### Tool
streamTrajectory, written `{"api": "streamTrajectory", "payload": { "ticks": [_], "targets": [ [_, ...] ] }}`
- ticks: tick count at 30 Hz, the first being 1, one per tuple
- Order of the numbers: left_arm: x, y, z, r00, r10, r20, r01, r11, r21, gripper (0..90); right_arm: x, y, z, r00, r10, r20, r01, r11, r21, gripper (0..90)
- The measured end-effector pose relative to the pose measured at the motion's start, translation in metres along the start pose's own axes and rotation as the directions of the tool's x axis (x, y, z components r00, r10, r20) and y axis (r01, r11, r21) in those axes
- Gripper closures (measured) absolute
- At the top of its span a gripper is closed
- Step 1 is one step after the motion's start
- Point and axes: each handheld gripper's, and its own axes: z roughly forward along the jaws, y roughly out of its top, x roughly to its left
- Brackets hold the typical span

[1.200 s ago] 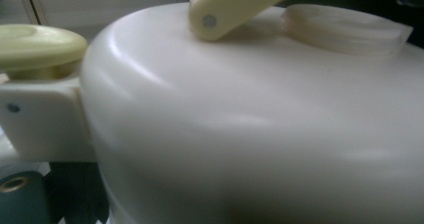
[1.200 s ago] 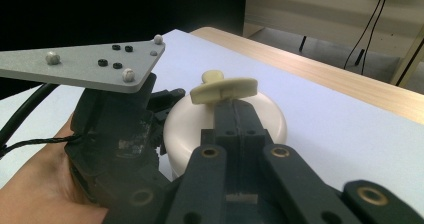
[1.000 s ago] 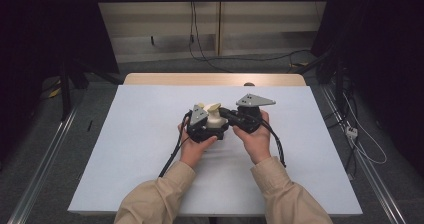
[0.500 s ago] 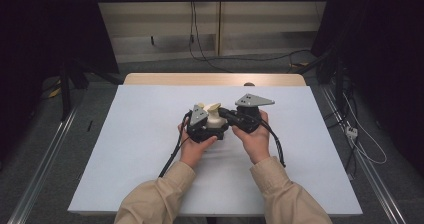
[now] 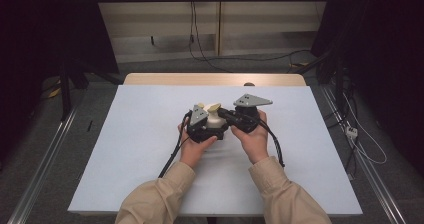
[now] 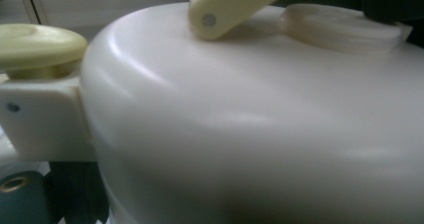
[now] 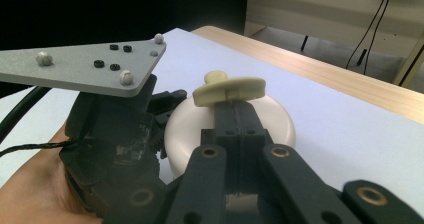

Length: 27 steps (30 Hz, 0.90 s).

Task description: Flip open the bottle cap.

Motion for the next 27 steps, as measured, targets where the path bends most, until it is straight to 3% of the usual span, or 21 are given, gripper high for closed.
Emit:
{"api": "streamTrajectory", "payload": {
  "ticks": [27],
  "targets": [
    [-0.0001, -0.0001, 0.0, 1.0, -0.001, -0.001, 0.001, 1.0, 0.0, 5.6, 0.0019, 0.0093, 0.0079, 1.0, 0.004, -0.004, -0.004, 1.0, -0.01, 90.0]
  ]
}}
